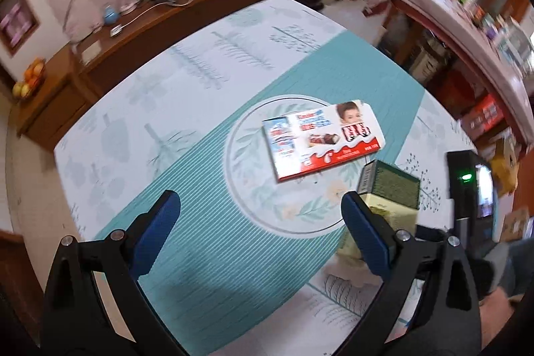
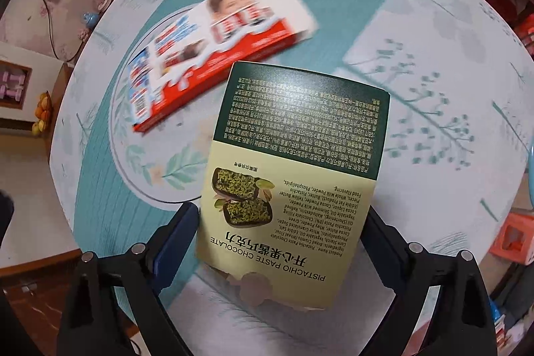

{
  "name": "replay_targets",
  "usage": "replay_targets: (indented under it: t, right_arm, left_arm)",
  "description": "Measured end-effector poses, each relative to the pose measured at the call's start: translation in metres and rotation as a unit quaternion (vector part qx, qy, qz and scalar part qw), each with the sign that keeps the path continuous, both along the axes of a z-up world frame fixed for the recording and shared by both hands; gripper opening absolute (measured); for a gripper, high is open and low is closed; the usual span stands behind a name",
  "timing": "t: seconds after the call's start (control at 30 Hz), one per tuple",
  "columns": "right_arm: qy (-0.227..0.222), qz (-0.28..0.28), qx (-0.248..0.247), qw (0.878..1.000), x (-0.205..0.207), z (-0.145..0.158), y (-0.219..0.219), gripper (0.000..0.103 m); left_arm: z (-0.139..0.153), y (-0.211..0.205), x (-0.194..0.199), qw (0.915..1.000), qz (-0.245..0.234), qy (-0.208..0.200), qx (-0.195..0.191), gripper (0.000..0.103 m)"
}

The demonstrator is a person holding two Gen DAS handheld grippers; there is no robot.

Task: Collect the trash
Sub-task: 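Grasp the green pistachio chocolate box with the right tool while the left tool grasps the Kinder box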

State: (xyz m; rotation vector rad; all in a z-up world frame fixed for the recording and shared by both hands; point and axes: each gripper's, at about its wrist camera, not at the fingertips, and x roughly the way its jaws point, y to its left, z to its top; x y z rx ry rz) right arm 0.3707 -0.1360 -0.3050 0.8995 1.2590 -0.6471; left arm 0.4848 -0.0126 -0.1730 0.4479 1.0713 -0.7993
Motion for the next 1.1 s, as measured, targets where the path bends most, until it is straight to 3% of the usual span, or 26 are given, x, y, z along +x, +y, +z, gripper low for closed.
replay_targets:
  t: [0.2,0.37,0.57,0.67,0.87,0.9,0.93,0.97,1.03,1.1]
  right_arm:
    - [-0.028,-0.037,0.010,0.999,-0.026,0.005,-0.033,0.093]
    - [-0.060,-0.056,0.009,0.997,-0.036,0.011,-0.056,0.093]
    - [-0.086,-0.081,0.017,0.993,-0.048,0.013,-0.082,0.093]
    - [-0.096,-0.100,0.027,0.990,-0.053,0.008,-0.092,0.093]
    - [-0.105,-0.109,0.031,0.988,-0.063,0.001,-0.099,0.093]
    - [-0.106,-0.108,0.031,0.988,-0.063,0.000,-0.098,0.081]
    - [-0.107,-0.108,0.032,0.988,-0.063,-0.002,-0.098,0.054]
    - [-0.130,-0.104,0.057,0.984,-0.059,-0.006,-0.097,0.046]
    - [-0.135,-0.113,0.078,0.981,-0.059,-0.011,-0.097,0.045]
    - [-0.132,-0.106,0.068,0.983,-0.057,-0.010,-0.096,0.045]
  left_arm:
    - [-0.028,-0.060,-0.001,0.9938,-0.104,-0.007,0.037,0.096]
    - [-0.059,-0.107,-0.005,0.9731,-0.212,-0.027,0.085,0.096]
    - [-0.095,-0.146,-0.002,0.9436,-0.309,-0.002,0.118,0.096]
    - [-0.110,-0.157,-0.003,0.9284,-0.347,-0.003,0.132,0.096]
    - [-0.129,-0.179,0.002,0.9076,-0.391,-0.001,0.152,0.096]
    - [-0.131,-0.182,0.003,0.9036,-0.399,-0.001,0.155,0.096]
    - [-0.134,-0.185,0.002,0.9006,-0.405,-0.001,0.158,0.096]
    - [-0.137,-0.188,0.004,0.8971,-0.412,-0.002,0.160,0.096]
    - [-0.138,-0.193,0.005,0.8922,-0.422,-0.011,0.161,0.096]
    - [-0.141,-0.201,0.011,0.8872,-0.430,-0.002,0.169,0.096]
